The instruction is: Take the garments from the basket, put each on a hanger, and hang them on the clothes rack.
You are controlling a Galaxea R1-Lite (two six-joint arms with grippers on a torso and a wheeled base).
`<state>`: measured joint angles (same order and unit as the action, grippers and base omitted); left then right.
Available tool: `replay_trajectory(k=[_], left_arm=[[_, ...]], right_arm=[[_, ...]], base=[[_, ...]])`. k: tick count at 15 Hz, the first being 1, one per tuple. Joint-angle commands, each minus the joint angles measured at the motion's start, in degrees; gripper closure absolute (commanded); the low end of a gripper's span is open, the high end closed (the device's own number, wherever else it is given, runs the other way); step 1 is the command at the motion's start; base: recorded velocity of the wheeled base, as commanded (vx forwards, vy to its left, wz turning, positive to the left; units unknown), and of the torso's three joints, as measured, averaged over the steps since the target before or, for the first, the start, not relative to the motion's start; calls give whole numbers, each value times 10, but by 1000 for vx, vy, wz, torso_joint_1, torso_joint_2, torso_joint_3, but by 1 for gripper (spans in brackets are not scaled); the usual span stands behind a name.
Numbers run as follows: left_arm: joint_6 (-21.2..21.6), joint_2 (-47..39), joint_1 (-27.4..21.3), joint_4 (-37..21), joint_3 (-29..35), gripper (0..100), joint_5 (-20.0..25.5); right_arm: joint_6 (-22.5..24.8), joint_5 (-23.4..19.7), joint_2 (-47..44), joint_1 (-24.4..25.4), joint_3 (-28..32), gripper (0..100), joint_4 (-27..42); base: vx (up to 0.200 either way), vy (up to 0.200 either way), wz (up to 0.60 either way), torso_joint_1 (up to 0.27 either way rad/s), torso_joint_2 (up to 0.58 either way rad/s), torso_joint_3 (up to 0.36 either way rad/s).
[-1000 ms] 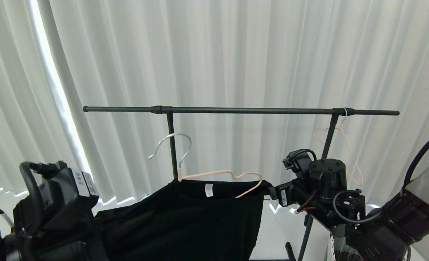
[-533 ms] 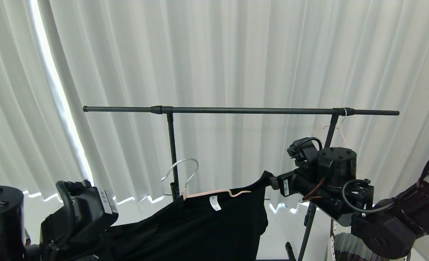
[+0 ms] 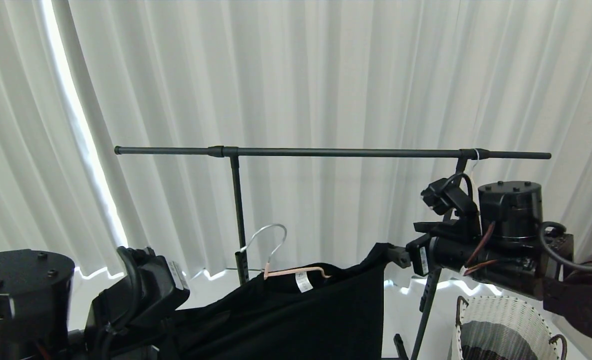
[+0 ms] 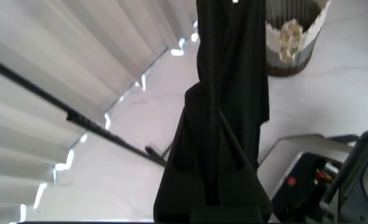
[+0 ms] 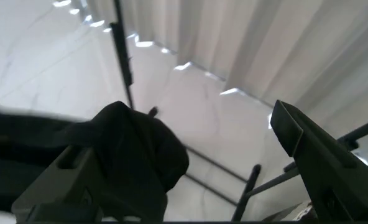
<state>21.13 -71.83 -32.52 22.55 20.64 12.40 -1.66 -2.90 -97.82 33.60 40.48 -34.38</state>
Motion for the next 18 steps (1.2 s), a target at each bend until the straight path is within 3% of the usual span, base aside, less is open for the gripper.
replay_trajectory(k=[1, 4, 6, 11, 13, 15, 17, 18], left_arm=[[-1, -2, -18, 13, 5, 100, 1], [-1, -4, -44, 21, 5, 100, 1], [-1, -9, -44, 33, 5, 100, 1], [-1, -12, -30, 48, 4, 100, 0], [-2, -7, -62, 48, 5, 100, 2], [-2, -8, -98, 48, 5, 100, 2], [-1, -10, -109, 48, 5, 100, 2], [-2, -9, -110, 48, 5, 100, 3]], right_arm=[[0, -35, 53, -20, 27, 0, 47], [0, -95, 87, -27, 72, 0, 150], [0, -112, 106, -35, 83, 0, 209], [3, -137, 133, -47, 85, 0, 261], [87, -145, 134, -39, 83, 0, 266], [185, -206, 134, -27, 83, 0, 291], [264, -240, 134, -1, 82, 0, 310], [282, -251, 133, 10, 82, 0, 318]], base=[[0, 0, 0, 0, 0, 0], [0, 0, 0, 0, 0, 0], [0, 0, 0, 0, 0, 0], [0, 0, 0, 0, 0, 0], [0, 0, 0, 0, 0, 0], [0, 0, 0, 0, 0, 0], [0, 0, 0, 0, 0, 0], [0, 0, 0, 0, 0, 0]])
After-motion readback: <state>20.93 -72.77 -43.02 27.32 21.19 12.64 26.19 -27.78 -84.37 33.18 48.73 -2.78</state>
